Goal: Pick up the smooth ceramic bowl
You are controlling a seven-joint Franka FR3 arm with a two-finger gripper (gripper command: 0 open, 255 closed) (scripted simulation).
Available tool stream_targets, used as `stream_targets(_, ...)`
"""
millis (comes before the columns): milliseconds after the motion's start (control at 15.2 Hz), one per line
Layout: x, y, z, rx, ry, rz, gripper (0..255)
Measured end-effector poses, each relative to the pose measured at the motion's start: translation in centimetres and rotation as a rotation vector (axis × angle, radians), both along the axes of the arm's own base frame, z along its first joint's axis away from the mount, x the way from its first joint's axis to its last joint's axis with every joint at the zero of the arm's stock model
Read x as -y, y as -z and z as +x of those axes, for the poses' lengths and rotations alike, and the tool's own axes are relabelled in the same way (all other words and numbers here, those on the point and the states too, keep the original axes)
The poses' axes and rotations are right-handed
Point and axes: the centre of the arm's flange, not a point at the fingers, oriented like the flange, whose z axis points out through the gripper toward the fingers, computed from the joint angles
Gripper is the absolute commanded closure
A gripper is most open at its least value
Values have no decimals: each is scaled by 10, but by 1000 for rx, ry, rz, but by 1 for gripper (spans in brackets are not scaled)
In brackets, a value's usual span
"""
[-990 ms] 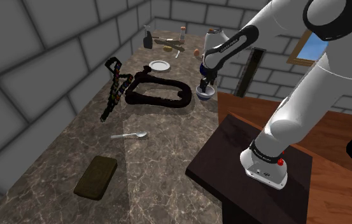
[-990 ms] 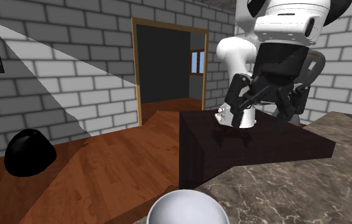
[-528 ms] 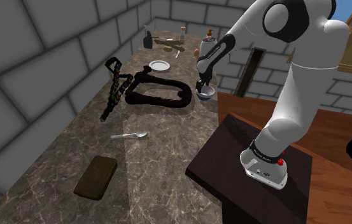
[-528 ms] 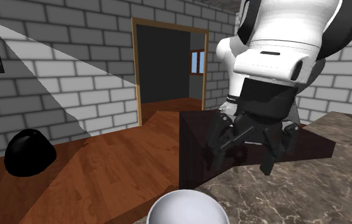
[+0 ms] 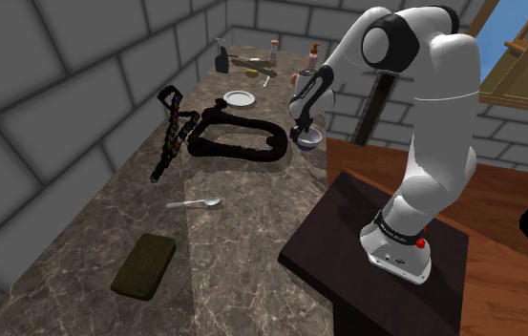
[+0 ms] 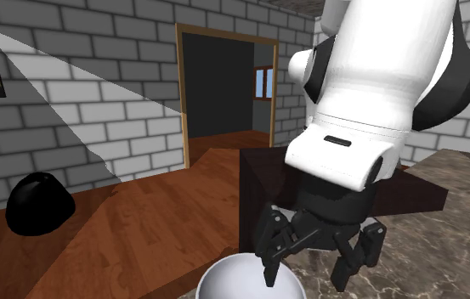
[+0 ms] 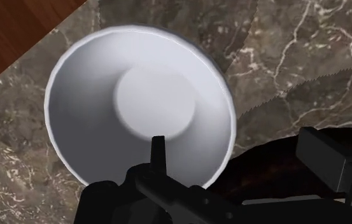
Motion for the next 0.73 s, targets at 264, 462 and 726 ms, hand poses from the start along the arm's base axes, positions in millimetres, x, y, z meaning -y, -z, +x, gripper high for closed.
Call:
stream_targets(264, 0, 20, 0, 0, 0, 0, 0)
stream_targets(462, 0, 25, 1, 1, 0, 0, 255)
stream_targets(726, 0, 24, 1, 4, -1, -1, 255)
